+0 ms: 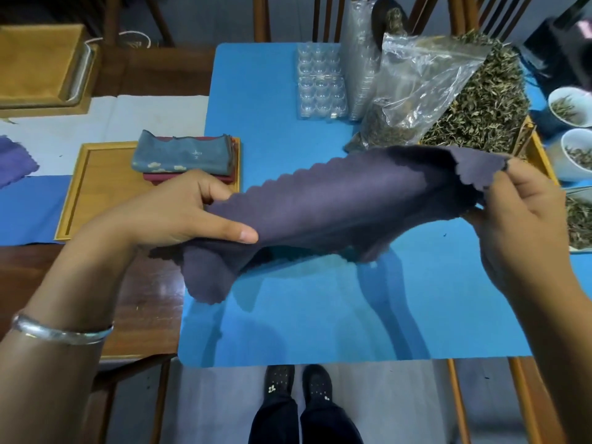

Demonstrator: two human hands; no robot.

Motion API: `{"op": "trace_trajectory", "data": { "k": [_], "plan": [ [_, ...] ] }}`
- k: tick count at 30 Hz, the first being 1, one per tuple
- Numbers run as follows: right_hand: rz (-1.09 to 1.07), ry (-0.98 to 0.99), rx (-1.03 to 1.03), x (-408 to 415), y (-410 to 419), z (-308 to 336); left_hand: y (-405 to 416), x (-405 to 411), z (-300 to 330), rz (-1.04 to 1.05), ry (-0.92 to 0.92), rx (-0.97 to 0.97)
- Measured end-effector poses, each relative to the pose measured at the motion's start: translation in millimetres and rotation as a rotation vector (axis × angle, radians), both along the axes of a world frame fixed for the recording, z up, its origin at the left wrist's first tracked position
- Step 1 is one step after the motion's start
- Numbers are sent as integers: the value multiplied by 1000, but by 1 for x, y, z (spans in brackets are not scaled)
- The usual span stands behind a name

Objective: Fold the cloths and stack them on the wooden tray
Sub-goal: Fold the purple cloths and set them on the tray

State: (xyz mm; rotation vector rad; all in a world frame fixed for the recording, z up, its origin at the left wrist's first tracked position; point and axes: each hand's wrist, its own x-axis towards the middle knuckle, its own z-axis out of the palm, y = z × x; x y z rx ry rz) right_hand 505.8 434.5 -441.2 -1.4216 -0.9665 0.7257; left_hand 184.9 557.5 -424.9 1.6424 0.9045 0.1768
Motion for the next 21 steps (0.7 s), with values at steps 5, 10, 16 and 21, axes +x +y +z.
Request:
{"op": "trace_trajectory", "data": {
  "k": [5,10,16,21],
  "plan": [
    [-18,25,-14,3,12,1,3,1,-7,64,-90,-66],
    [-102,48,-65,1,17,3,6,7,-15,253,-173,21],
    [-54,36,-43,5,30,11,22,15,-13,311,-182,334],
    [-146,171,39,22,42,18,44,13,9,427,-232,497]
  ]
}}
